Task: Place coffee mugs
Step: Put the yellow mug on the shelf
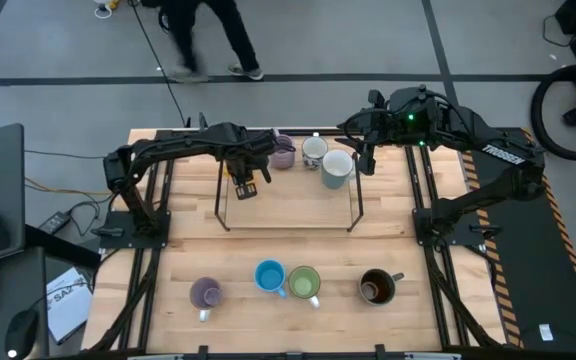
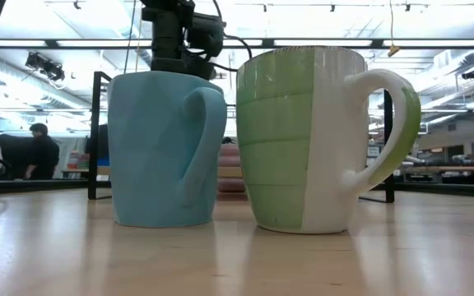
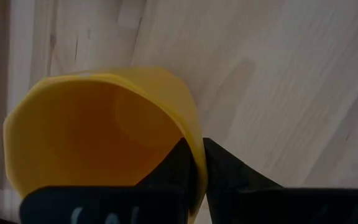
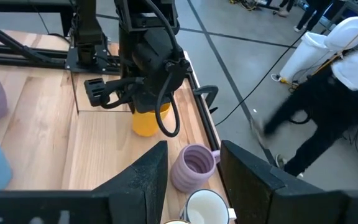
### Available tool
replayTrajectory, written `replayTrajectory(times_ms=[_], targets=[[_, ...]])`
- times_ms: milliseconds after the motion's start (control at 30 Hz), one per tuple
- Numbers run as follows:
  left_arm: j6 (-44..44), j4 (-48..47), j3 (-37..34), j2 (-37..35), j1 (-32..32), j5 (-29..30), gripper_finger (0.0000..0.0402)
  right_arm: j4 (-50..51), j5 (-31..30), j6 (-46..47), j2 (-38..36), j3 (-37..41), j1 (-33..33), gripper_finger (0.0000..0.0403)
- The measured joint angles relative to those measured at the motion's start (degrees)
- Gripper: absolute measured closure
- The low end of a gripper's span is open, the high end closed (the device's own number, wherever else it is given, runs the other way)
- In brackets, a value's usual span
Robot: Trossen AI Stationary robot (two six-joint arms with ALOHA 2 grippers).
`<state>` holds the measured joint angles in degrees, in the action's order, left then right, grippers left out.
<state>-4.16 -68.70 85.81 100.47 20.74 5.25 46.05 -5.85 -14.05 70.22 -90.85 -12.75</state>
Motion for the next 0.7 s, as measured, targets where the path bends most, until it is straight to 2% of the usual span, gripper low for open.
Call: replayTrajectory(times_ms=[700], targets=[[-1.0,-0.3,0.0,1.6,-0.3,2.2,0.037,0.1,0.6,0.4,0.0,0.0,0.0,0.0249]])
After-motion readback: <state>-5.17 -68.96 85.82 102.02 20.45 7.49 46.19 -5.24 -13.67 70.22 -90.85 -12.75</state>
